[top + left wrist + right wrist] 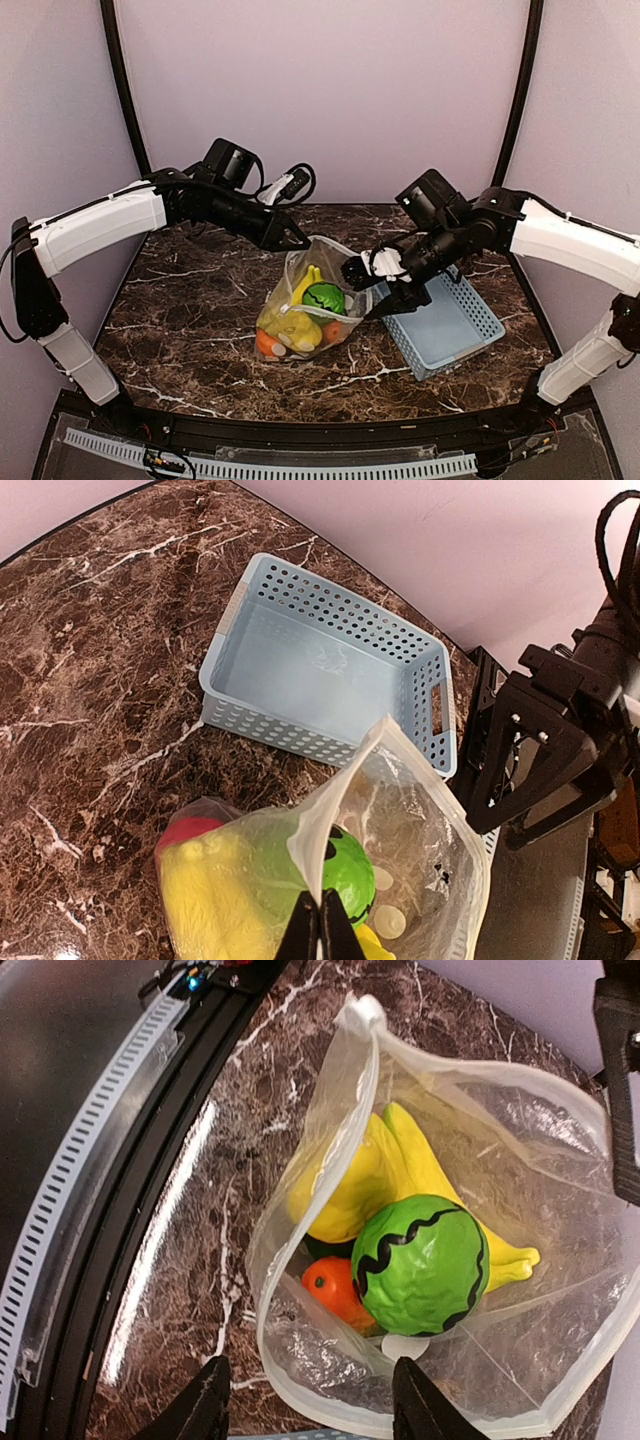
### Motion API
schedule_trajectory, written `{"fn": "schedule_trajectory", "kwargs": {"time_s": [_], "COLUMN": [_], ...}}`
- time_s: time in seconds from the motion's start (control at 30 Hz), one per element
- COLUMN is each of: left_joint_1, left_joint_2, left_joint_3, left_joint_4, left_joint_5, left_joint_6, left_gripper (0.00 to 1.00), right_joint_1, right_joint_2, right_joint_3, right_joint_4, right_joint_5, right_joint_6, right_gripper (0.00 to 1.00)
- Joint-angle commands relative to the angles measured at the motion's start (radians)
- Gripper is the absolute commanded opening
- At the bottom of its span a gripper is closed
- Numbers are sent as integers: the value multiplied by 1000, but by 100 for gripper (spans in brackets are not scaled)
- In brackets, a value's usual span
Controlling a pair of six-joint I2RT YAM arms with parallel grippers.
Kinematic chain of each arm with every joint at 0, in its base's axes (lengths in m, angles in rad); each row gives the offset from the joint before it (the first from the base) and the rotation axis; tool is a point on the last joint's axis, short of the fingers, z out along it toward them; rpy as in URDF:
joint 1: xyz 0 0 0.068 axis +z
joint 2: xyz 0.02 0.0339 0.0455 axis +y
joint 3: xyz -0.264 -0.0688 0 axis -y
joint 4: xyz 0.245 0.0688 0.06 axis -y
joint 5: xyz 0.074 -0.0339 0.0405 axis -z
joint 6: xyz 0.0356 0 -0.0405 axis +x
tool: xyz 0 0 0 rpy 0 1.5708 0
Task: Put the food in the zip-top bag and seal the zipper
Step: Adjust the zipper food storage bag at the center of the board.
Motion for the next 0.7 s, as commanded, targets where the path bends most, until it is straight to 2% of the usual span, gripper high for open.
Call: {"fn": "schedule_trajectory", "kwargs": {"time_s": [0.0, 0.2, 0.27, 0.33, 0.37, 0.5, 0.57, 0.67], "left_joint_1": [-3, -4, -2, -3, -3, -2, -3, -3], "left_joint_2": [-6, -2, 0, 2, 5, 11, 14, 23], "left_joint_3": [-9, -9, -9, -9, -9, -9, -5, 19], "left_joint_4": [20, 21, 23, 22, 22, 17, 16, 8], "left_joint_5": [5, 10, 11, 10, 10, 19, 21, 40], "left_joint_6": [-6, 1, 4, 8, 10, 13, 14, 13], "left_gripper": [1, 1, 1, 1, 1, 1, 1, 1], "right_joint_1": [42, 65, 79, 93, 100, 108, 110, 110], "right_joint_2": [4, 6, 15, 25, 28, 38, 41, 54], "right_joint_3": [-38, -80, -94, -101, -102, -64, -3, 154], "right_joint_4": [-26, 0, 10, 36, 57, 112, 103, 2], "right_joint_5": [165, 235, 265, 310, 339, 409, 402, 300], "right_joint_6": [-88, -100, -108, -111, -111, -123, -121, -90], "right_gripper": [53, 52, 50, 41, 31, 2, 0, 0]}}
